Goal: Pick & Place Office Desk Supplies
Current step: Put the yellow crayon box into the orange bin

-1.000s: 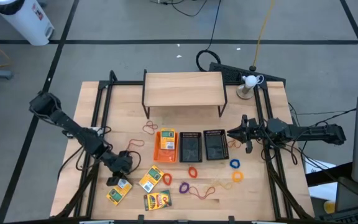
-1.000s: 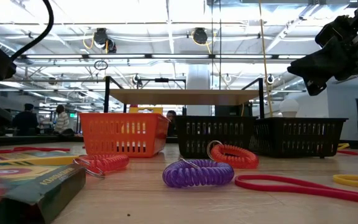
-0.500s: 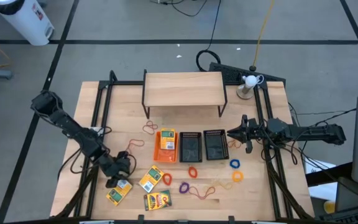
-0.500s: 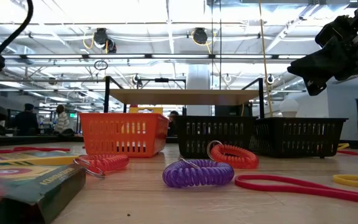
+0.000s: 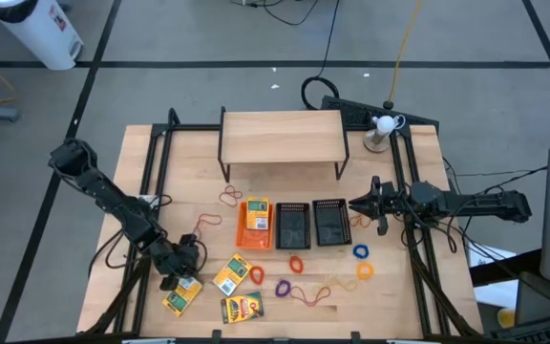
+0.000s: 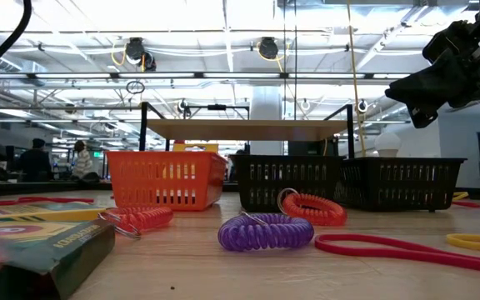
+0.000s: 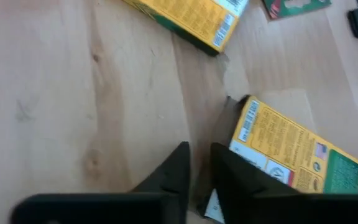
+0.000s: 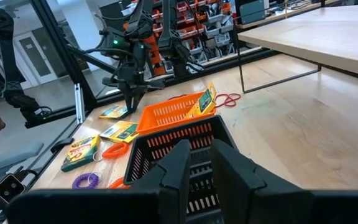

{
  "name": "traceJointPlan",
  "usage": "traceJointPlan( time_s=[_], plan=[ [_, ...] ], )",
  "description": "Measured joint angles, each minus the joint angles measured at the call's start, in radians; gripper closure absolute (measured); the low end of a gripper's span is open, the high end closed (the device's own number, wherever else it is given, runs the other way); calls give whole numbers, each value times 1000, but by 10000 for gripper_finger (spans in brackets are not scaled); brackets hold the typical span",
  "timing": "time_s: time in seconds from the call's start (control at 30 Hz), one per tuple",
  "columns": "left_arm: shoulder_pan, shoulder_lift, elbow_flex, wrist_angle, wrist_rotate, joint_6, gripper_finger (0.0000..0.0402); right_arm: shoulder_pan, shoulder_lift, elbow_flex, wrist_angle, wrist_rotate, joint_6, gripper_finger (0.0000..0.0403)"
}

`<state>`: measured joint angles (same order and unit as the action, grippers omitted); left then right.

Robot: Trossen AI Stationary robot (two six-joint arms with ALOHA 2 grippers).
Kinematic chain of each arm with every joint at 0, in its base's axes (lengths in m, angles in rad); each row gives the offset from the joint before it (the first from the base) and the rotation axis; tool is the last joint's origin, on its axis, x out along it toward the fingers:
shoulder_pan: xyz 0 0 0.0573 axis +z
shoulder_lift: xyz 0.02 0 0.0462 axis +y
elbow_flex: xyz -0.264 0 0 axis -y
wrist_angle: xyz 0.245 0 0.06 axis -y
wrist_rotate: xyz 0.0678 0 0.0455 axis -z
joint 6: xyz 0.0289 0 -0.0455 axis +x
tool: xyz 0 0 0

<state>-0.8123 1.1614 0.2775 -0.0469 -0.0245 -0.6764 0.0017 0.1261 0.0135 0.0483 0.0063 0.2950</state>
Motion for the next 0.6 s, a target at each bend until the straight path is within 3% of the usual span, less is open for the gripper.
traceJointPlan(
  time_s=[0.1, 0.6],
  plan=[
    [-1, 0, 0, 1, 27, -21, 394, 0, 0, 0, 0, 0, 0, 344],
    [-2, -1, 0, 22, 34, -29, 400, 0, 0, 0, 4, 76, -45, 344]
  ],
)
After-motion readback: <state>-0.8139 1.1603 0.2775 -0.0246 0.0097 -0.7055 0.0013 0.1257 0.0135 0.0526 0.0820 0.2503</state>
